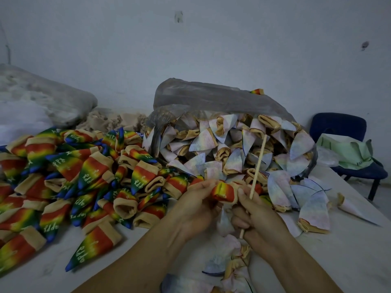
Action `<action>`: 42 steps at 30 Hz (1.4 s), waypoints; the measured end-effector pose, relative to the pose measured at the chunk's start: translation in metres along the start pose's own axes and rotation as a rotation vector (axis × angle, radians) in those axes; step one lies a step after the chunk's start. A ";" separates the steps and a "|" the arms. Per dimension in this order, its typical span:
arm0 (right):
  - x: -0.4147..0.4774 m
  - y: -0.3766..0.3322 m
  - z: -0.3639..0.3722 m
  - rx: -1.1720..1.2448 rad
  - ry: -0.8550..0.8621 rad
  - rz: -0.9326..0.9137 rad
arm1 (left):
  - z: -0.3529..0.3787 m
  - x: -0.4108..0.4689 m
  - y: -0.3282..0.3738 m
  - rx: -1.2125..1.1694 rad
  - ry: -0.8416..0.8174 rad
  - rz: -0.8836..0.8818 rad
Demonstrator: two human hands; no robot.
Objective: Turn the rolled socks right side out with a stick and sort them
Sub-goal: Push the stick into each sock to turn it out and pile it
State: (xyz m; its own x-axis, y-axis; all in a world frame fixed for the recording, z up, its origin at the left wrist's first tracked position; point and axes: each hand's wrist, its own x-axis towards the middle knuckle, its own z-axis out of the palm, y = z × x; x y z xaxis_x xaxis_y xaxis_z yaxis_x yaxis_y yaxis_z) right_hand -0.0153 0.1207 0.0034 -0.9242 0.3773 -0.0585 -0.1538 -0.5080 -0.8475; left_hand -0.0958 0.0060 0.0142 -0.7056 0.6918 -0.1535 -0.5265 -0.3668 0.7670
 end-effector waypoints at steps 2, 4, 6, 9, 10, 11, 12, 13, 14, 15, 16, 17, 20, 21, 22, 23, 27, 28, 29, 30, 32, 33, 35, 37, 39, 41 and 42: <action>0.001 0.000 -0.002 -0.088 0.006 -0.005 | -0.001 0.002 -0.003 0.034 0.044 0.042; 0.002 0.000 -0.002 -0.152 0.029 -0.038 | -0.004 0.003 -0.008 0.275 0.098 0.198; 0.002 -0.002 -0.003 -0.177 0.058 -0.040 | -0.005 -0.003 -0.011 0.669 0.003 0.460; -0.002 -0.003 -0.004 -0.193 0.071 -0.011 | -0.008 -0.003 -0.019 1.092 -0.185 0.751; -0.004 -0.002 -0.003 -0.202 0.070 0.006 | -0.009 -0.002 -0.021 1.171 -0.194 0.834; -0.006 -0.001 -0.002 -0.213 0.069 0.025 | -0.010 -0.001 -0.022 1.197 -0.169 0.893; -0.007 0.000 0.000 -0.229 0.062 0.038 | -0.010 0.000 -0.020 1.196 -0.115 0.923; -0.008 0.000 0.001 -0.249 0.049 0.038 | -0.009 0.000 -0.018 1.166 -0.060 0.910; -0.008 0.001 0.002 -0.273 0.038 0.030 | -0.009 0.000 -0.015 1.092 -0.007 0.834; -0.009 0.001 0.003 -0.303 0.034 0.018 | -0.010 0.001 -0.013 0.978 0.041 0.708; -0.009 0.000 0.003 -0.350 0.043 -0.004 | -0.011 0.003 -0.012 0.854 0.103 0.570; -0.009 -0.001 0.003 -0.440 0.068 -0.040 | -0.012 0.005 -0.010 0.732 0.182 0.463; -0.008 -0.003 -0.003 -0.901 0.145 -0.214 | -0.020 0.014 -0.003 0.125 0.238 0.242; -0.009 -0.004 -0.006 -1.026 0.120 -0.285 | -0.023 0.015 0.001 -0.087 0.198 0.194; -0.010 -0.005 -0.009 -1.135 0.083 -0.336 | -0.027 0.016 0.005 -0.237 0.165 0.156; -0.010 -0.006 -0.012 -1.246 0.048 -0.377 | -0.031 0.016 0.008 -0.337 0.138 0.130; -0.008 -0.009 -0.023 -1.608 -0.028 -0.487 | -0.042 0.020 0.015 -0.449 0.136 0.115; -0.008 -0.010 -0.025 -1.660 -0.005 -0.501 | -0.043 0.021 0.015 -0.444 0.151 0.115; -0.007 -0.012 -0.026 -1.701 0.024 -0.515 | -0.044 0.021 0.015 -0.435 0.163 0.116; -0.007 -0.013 -0.026 -1.736 0.054 -0.522 | -0.044 0.022 0.014 -0.426 0.169 0.118; -0.008 -0.014 -0.025 -1.786 0.097 -0.534 | -0.044 0.023 0.013 -0.399 0.169 0.135; -0.007 -0.014 -0.025 -1.796 0.110 -0.543 | -0.043 0.022 0.012 -0.379 0.166 0.149; -0.007 -0.013 -0.025 -1.803 0.127 -0.559 | -0.039 0.022 0.010 -0.312 0.170 0.174; -0.007 -0.010 -0.025 -1.797 0.125 -0.587 | -0.035 0.021 0.006 -0.215 0.187 0.204; -0.007 -0.008 -0.022 -1.769 0.110 -0.630 | -0.032 0.020 0.004 -0.173 0.168 0.229; -0.007 -0.007 -0.021 -1.761 0.088 -0.662 | -0.031 0.019 0.004 -0.187 0.123 0.210; -0.006 -0.007 -0.021 -1.767 0.079 -0.674 | -0.032 0.018 0.006 -0.222 0.081 0.183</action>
State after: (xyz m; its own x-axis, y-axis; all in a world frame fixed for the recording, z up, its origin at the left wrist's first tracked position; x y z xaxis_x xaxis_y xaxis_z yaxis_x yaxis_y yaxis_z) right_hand -0.0009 0.1380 -0.0018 -0.8471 0.2032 0.4910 0.1000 0.9684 -0.2283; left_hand -0.1264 -0.0037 -0.0035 -0.8290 0.5532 -0.0814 -0.4720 -0.6141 0.6326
